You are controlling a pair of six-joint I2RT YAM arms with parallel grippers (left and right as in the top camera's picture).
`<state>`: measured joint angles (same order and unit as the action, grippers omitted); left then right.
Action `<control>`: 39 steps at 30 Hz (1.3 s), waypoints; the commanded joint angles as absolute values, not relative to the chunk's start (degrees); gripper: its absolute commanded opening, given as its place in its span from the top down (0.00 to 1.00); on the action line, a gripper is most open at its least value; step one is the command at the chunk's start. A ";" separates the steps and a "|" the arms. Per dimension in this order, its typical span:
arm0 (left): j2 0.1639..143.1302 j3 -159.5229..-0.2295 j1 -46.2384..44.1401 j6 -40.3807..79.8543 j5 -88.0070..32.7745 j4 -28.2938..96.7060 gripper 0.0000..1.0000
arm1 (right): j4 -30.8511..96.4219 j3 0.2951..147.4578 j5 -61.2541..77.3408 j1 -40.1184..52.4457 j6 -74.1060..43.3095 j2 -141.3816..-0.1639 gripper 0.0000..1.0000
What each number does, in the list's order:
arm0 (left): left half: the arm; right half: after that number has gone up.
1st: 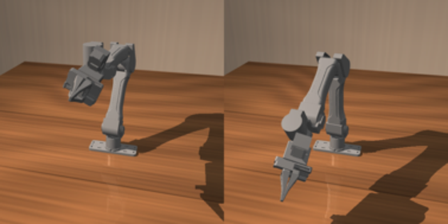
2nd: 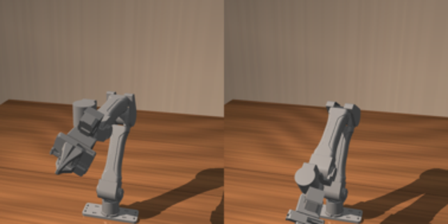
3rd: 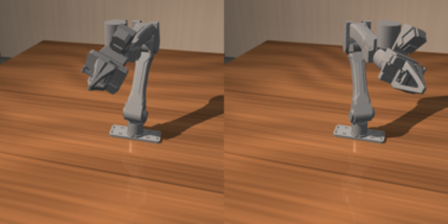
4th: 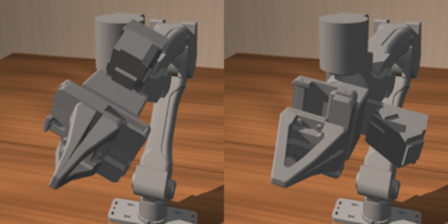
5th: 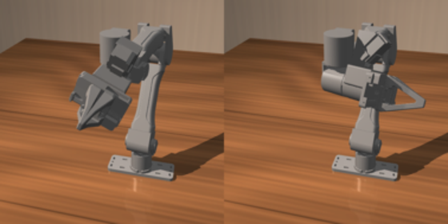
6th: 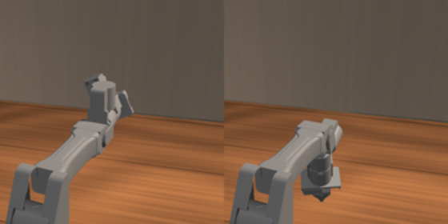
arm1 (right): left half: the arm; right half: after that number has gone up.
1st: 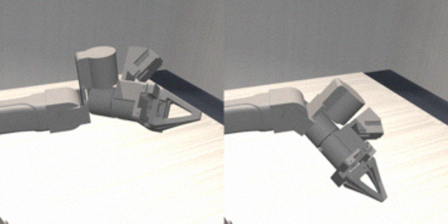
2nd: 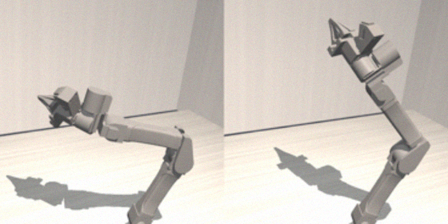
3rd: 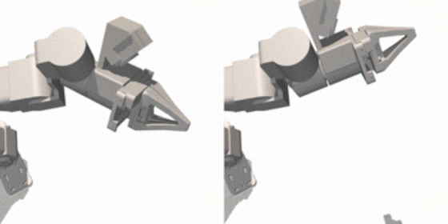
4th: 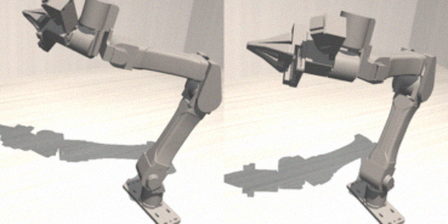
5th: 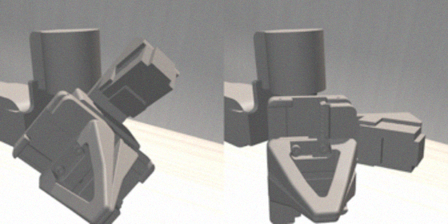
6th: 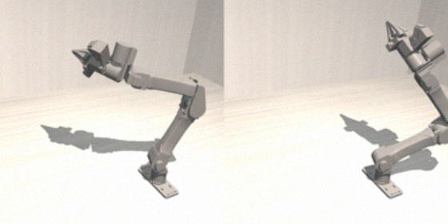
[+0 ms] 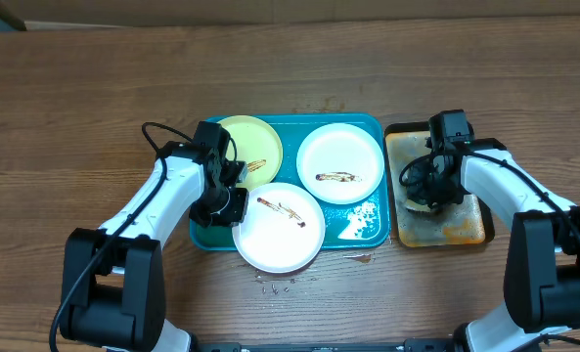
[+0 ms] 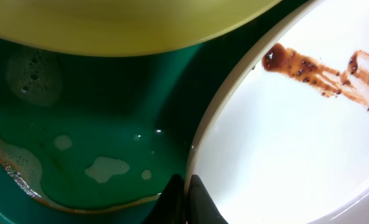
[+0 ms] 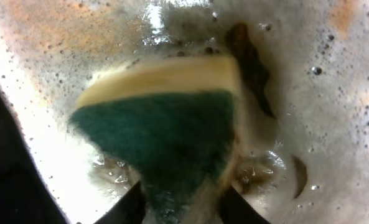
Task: Clean dirty plates on tray and stack at the side
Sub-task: 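Grasp the yellow-green sponge in the soapy pan with the right gripper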
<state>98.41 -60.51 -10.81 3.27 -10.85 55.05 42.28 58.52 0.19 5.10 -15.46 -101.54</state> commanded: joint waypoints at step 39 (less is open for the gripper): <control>99.00 -61.12 -11.00 4.29 -10.52 55.20 0.94 | 41.36 54.63 -4.23 5.41 -18.04 -99.50 0.68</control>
